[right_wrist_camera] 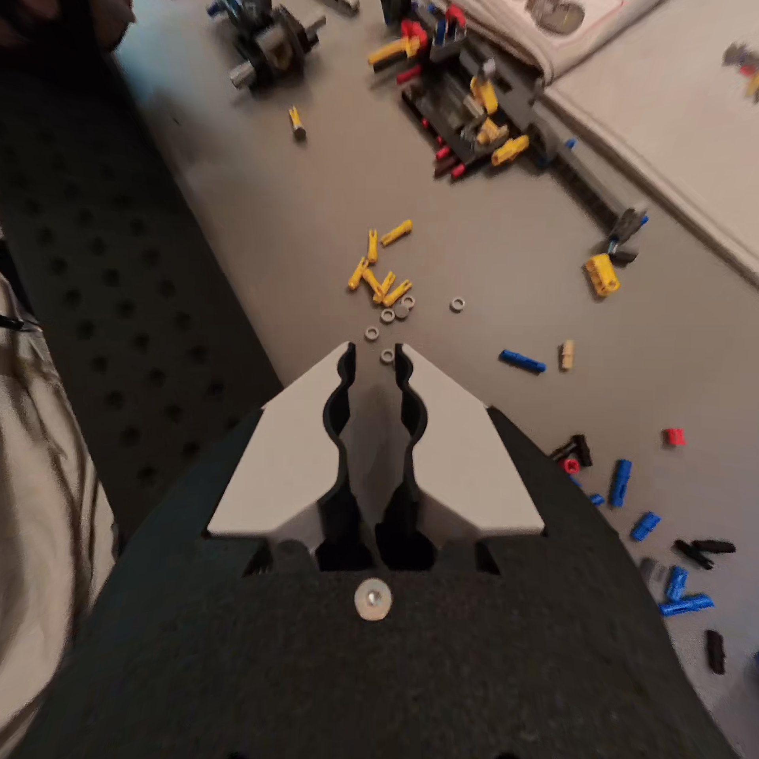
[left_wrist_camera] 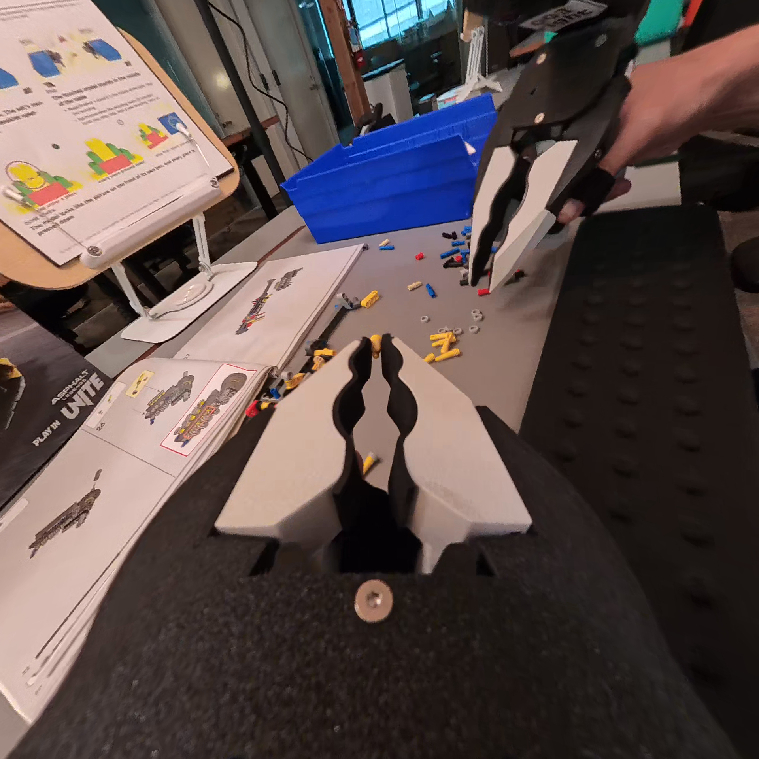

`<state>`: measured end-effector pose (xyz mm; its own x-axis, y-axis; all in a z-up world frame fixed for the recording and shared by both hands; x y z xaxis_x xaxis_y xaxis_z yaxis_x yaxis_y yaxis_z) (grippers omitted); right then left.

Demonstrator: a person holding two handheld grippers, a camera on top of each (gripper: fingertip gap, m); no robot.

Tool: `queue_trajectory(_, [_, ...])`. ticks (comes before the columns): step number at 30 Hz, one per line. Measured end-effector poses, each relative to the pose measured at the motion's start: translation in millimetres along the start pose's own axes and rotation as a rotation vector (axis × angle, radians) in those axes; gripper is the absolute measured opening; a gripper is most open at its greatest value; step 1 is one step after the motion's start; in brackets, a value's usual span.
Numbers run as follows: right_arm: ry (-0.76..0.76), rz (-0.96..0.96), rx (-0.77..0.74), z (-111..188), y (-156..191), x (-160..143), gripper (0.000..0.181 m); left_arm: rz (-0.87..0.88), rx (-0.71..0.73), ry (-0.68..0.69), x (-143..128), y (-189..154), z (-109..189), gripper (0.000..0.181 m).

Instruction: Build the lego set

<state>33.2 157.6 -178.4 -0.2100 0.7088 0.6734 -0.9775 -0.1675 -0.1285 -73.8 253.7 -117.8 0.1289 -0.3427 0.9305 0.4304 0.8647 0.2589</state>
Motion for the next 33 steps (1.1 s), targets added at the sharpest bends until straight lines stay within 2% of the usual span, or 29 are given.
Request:
queue_trajectory(3, [0.064, 0.0, -0.01, -11.2, -3.8, -16.9, 0.022, -0.077, -0.002, 0.028, -1.1, -7.3, -3.4, 0.004])
queue_trajectory(6, [0.005, -0.031, 0.007, -18.3, -2.3, -5.0, 0.017, -0.097, -0.016, 0.033, -1.1, -11.6, -4.8, 0.004])
queue_trajectory(11, [0.002, -0.02, -0.04, -29.4, -11.6, 8.6, 0.008, -0.079, -0.017, 0.031, -2.0, -9.9, -4.3, 0.004])
queue_trajectory(16, [0.038, -0.073, -0.01, -34.9, -10.6, 7.0, 0.009, -0.077, -0.02, 0.033, -3.1, -10.0, -4.5, 0.004])
queue_trajectory(18, [0.071, -0.13, -0.071, -34.9, -15.9, 3.8, 0.009, -0.075, -0.02, 0.031, -3.1, -9.7, -4.4, 0.004])
queue_trajectory(20, [0.05, -0.29, -0.098, -28.8, -11.1, 12.4, 0.021, -0.074, -0.02, 0.032, -3.6, -9.5, -4.7, 0.004])
queue_trajectory(22, [0.025, -0.449, -0.191, -24.5, -10.4, 16.2, 0.014, -0.076, -0.018, 0.035, -4.2, -9.5, -4.9, 0.004])
queue_trajectory(24, [0.069, -0.454, -0.294, -28.4, -6.4, 9.1, 0.019, -0.078, -0.022, 0.033, -3.9, -10.1, -5.3, 0.004])
queue_trajectory(28, [0.068, -0.426, -0.403, -32.0, -9.6, 8.1, 0.016, -0.086, -0.026, 0.032, -3.4, -11.8, -5.7, 0.004])
queue_trajectory(33, [0.077, -0.454, -0.346, -34.7, -5.1, 6.1, 0.011, -0.084, -0.022, 0.021, -2.3, -11.2, -4.0, 0.004])
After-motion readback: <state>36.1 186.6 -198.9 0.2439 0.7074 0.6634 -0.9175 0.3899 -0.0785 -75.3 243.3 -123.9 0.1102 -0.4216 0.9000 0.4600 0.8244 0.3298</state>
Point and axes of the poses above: each gripper's, where its closed fingertips meet, z back along the fingers, x out of its top, y = z × x across the jaws, the point moved 1 cm from there along z, back along the fingers, and after that the axes turned 13 degrees about -x, right-handed, at the moved point
